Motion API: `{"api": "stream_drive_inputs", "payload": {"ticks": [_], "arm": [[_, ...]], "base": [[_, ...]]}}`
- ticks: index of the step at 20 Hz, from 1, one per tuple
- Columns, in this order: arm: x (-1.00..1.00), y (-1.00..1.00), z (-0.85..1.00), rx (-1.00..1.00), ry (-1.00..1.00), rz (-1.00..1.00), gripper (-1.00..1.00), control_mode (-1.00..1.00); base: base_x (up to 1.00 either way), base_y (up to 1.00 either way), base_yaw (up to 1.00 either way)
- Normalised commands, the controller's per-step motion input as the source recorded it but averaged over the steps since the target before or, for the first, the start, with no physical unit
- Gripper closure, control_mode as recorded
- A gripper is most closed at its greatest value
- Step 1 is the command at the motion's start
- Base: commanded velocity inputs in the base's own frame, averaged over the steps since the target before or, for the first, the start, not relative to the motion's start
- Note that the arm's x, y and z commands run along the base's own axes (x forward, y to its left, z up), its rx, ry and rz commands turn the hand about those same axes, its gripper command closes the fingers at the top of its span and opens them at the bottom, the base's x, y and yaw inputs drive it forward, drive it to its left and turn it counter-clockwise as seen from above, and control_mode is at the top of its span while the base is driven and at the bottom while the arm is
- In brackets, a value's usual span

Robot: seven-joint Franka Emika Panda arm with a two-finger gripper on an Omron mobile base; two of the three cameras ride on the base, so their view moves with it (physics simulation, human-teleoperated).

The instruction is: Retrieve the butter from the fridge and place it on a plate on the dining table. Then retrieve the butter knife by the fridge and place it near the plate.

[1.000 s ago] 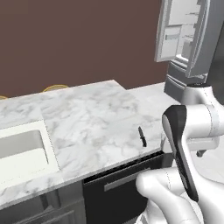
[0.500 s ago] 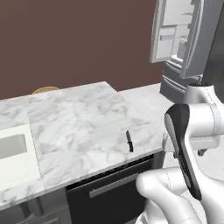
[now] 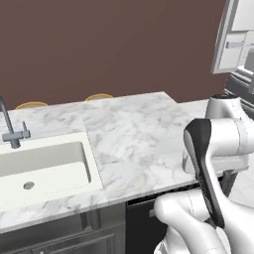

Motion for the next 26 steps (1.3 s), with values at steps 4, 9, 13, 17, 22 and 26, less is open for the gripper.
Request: {"api": "stream_drive_inputs", "payload": {"ticks": [4, 9, 13, 17, 22, 26], "arm": [[0.0, -0.04, 0.0, 0.0, -0.05, 0.03, -1.0, -1.0], [0.0, -0.45, 0.0, 0.02, -0.19, 0.04, -1.0, -1.0], [0.1, -0.68, 0.0, 0.04, -0.12, 0.0, -1.0, -1.0], [0.59, -0.63, -0.01, 0.05, -0.09, 0.0, -1.0, -1.0], [1.0, -0.66, -0.1, 0.14, 0.0, 0.0, -1.0, -1.0], [1.0, -0.64, -0.12, 0.13, 0.0, -0.03, -1.0, -1.0]], "base": [[0.03, -0.01, 0.1], [0.0, 0.0, 0.0], [0.0, 0.0, 0.0], [0.0, 0.0, 0.0], [0.0, 0.0, 0.0], [0.0, 0.0, 0.0]]}}
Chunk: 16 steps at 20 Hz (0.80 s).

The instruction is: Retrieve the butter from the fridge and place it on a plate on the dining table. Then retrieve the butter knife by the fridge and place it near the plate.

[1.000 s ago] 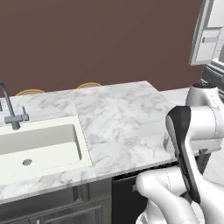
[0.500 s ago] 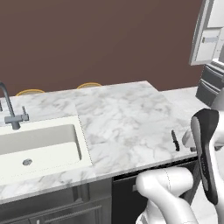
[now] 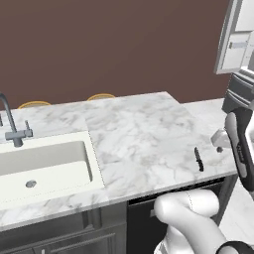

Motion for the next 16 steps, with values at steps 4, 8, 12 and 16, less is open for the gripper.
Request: {"api": "stream_drive_inputs", "payload": {"ticks": [4, 8, 12, 16], "arm": [[0.92, -0.24, -0.25, 0.02, 0.0, -0.01, -1.0, -1.0], [0.78, 0.0, -0.38, -0.03, 0.01, -0.02, -1.0, -1.0], [0.7, -0.04, -0.44, -0.12, -0.01, -0.06, -1.0, -1.0], [0.58, -0.13, -0.56, -0.13, -0.02, -0.05, -1.0, -1.0]], "base": [[0.0, 0.0, 0.0], [0.0, 0.0, 0.0], [0.0, 0.0, 0.0], [0.0, 0.0, 0.0]]}}
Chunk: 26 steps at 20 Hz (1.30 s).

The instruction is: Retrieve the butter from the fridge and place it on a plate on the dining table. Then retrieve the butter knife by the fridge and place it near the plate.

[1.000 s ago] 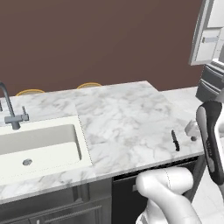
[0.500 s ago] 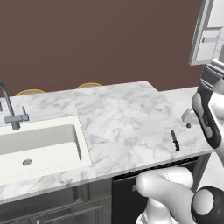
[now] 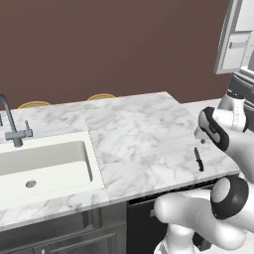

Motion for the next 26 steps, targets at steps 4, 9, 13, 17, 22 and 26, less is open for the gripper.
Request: {"api": "stream_drive_inputs", "payload": {"ticks": [4, 9, 13, 17, 22, 26], "arm": [[0.08, -0.02, -0.28, -0.03, 0.0, 0.0, -1.0, -1.0], [0.0, 0.0, -0.29, 0.0, 0.02, 0.0, -1.0, -1.0], [-0.13, 0.01, -0.31, 0.0, 0.05, 0.0, -1.0, -1.0], [0.01, 0.08, -0.4, 0.0, 0.01, 0.0, -1.0, -1.0], [0.12, 0.06, -0.36, 0.0, 0.0, 0.0, -1.0, -1.0], [0.15, 0.02, -0.31, 0.0, 0.0, 0.0, -1.0, -1.0]], "base": [[0.0, 0.0, 0.0], [0.0, 0.0, 0.0], [0.0, 0.0, 0.0], [0.0, 0.0, 0.0], [0.0, 0.0, 0.0], [0.0, 0.0, 0.0]]}}
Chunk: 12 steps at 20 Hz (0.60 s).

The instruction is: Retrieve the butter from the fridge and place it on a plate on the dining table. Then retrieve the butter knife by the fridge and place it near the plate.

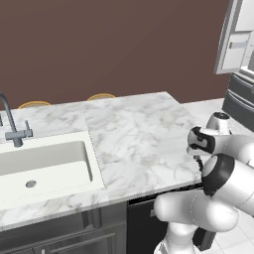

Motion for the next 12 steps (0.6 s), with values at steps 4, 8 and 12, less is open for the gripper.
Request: {"api": "stream_drive_inputs", "payload": {"ticks": [4, 8, 12], "arm": [[0.07, 0.0, -0.44, 0.0, 0.0, 0.0, -1.0, -1.0], [0.02, 0.0, -0.39, 0.0, 0.0, 0.0, -1.0, -1.0], [0.11, 0.0, -0.33, 0.0, 0.0, 0.0, -1.0, -1.0]], "base": [[0.0, 0.0, 0.0], [0.0, 0.0, 0.0], [0.0, 0.0, 0.0]]}}
